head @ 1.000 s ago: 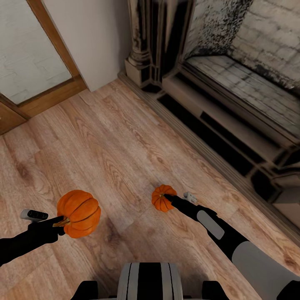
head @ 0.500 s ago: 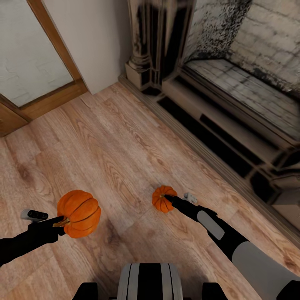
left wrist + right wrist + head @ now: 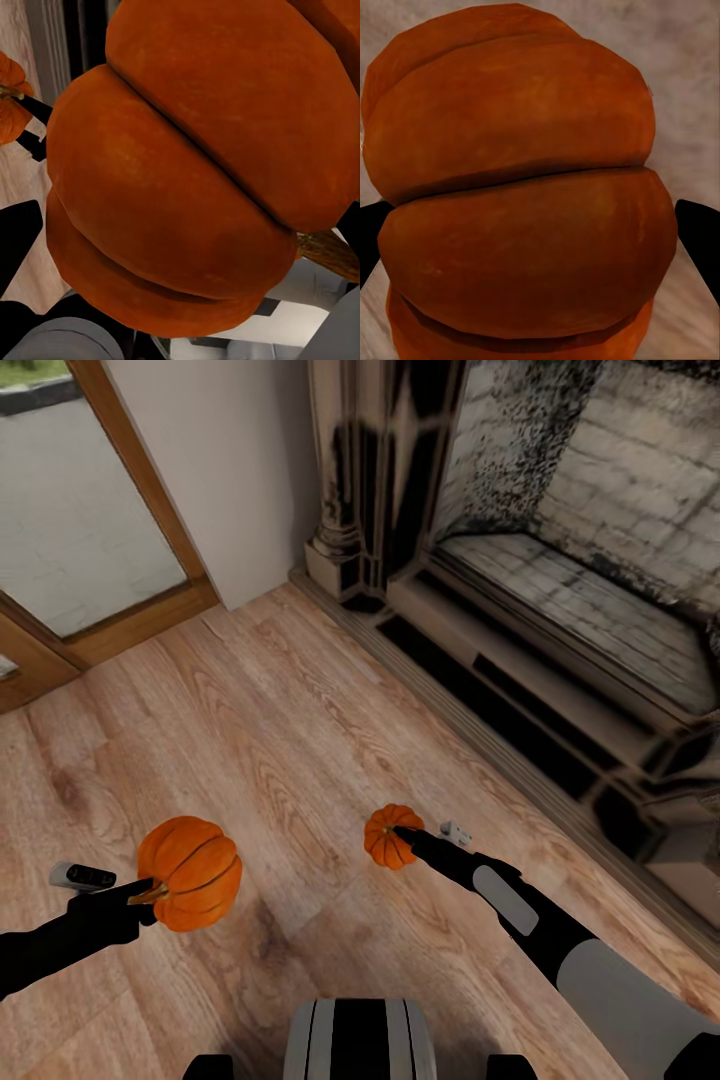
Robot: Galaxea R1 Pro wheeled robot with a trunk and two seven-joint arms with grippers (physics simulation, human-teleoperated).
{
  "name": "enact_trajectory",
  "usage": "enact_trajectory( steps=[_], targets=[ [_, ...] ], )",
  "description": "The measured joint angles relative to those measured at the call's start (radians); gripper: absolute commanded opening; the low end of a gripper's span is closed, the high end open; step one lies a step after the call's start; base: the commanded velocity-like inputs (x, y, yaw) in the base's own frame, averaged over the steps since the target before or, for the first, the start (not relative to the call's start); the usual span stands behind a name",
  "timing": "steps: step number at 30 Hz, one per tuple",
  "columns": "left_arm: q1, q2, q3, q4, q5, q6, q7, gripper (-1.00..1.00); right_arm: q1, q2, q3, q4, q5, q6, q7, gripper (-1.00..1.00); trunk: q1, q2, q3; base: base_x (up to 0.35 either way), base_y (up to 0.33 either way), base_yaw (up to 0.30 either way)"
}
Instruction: Place each of the two pumpkins and all three candles from the living room inside a cabinet in the living room (use any cabinet), then make sure every cabinet is closed, and position the cauldron so it is next to a table in the living room.
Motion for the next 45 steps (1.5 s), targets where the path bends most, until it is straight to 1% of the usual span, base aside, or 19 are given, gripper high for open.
enact_trajectory(
  steps=[6,10,21,30,36,45],
  targets=[
    [0.000,0.000,0.001,0.009,-0.002,0.000,0.000,-1.00,0.000,-0.001,0.000,-0.004,0.001,0.000,0.005,-1.00,-0.003,0.001,0.023,0.000,0.000,0.000],
    [0.000,0.000,0.001,0.010,-0.002,0.000,0.002,-1.00,0.000,-0.001,0.001,-0.004,0.001,0.000,0.022,-1.00,-0.005,0.002,0.039,0.000,0.000,0.000],
    [0.000,-0.002,-0.001,0.020,-0.007,-0.002,0.013,-1.00,0.000,-0.001,0.001,-0.005,0.002,-0.001,0.031,-1.00,-0.009,0.005,0.081,0.000,0.000,-0.003],
    [0.000,-0.001,0.000,0.030,-0.004,-0.001,0.014,-1.00,0.000,-0.001,0.002,-0.005,0.002,-0.003,0.033,-1.00,-0.014,0.007,0.126,0.000,0.000,-0.169],
    [0.000,-0.002,0.001,0.031,-0.006,-0.001,0.014,-1.00,0.000,-0.001,0.003,-0.004,0.003,-0.004,0.033,-1.00,-0.013,0.007,0.133,-0.046,0.010,-0.202],
    [-0.001,-0.001,0.001,0.031,-0.007,-0.002,0.013,-1.00,0.000,-0.001,0.003,-0.004,0.004,-0.005,0.033,-1.00,-0.013,0.007,0.145,-0.298,0.112,-0.203]
  ],
)
